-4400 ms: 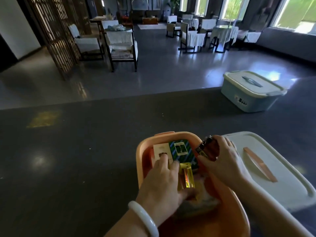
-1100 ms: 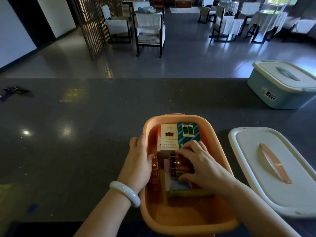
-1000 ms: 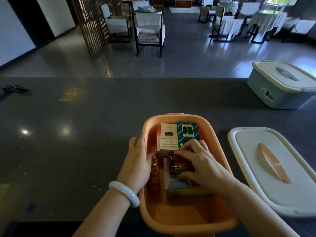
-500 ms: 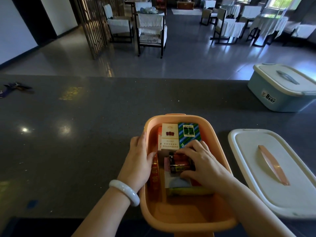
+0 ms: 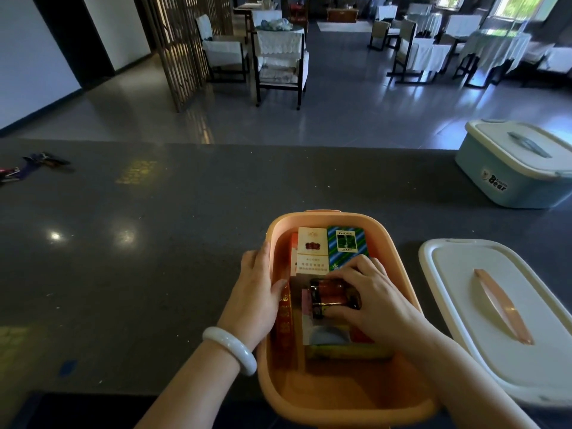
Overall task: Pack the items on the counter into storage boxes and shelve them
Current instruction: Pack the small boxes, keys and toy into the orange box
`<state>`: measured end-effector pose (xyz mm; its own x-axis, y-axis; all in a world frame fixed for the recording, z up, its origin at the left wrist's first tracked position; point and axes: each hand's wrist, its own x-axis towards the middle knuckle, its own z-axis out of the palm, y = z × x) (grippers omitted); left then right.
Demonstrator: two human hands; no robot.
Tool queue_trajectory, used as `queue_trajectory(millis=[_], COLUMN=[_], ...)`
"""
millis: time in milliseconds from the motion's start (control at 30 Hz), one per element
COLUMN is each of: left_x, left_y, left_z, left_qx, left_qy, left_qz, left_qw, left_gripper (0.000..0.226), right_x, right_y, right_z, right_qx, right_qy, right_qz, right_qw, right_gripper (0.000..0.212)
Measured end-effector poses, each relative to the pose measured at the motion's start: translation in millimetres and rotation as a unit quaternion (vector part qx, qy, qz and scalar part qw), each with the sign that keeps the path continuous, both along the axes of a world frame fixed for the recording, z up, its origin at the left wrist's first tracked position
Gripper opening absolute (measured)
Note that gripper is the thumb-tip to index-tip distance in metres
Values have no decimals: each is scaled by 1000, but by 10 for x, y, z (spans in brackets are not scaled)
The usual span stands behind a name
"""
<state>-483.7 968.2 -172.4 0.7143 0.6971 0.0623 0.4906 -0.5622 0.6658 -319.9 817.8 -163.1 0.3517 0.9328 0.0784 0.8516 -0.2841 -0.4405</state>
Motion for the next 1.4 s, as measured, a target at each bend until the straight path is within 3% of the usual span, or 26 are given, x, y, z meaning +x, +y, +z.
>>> queue_trajectory(millis=[233, 433, 600, 767, 1167, 1400], left_x=[-88, -494, -1164, -1878, -3361, -4108], left_y=[137, 496, 809, 1153, 2335, 3176], left_z=[209, 351, 456, 565, 515, 212], left_qx=[11, 146, 200, 202, 139, 47], left_qy=[43, 191, 312, 370, 385, 308], left_qz=[-48, 53, 115, 177, 287, 330], left_qw=[998, 969, 922, 889, 866, 891], left_gripper=[56, 53, 49, 43, 49, 47], right_x=[25, -196, -712, -1351, -2830, -3690], right_y=[284, 1007, 1752, 2372, 3965, 4852], right_z=[260, 598, 698, 711, 642, 283], right_qx=[15, 59, -32, -62, -89, -147], right_qy=[-22, -62, -125, -117, -87, -20], right_qz=[-22, 78, 226, 319, 383, 342], right_qw=[999, 993, 966, 938, 915, 928], right_gripper=[44, 20, 45, 49, 43, 34])
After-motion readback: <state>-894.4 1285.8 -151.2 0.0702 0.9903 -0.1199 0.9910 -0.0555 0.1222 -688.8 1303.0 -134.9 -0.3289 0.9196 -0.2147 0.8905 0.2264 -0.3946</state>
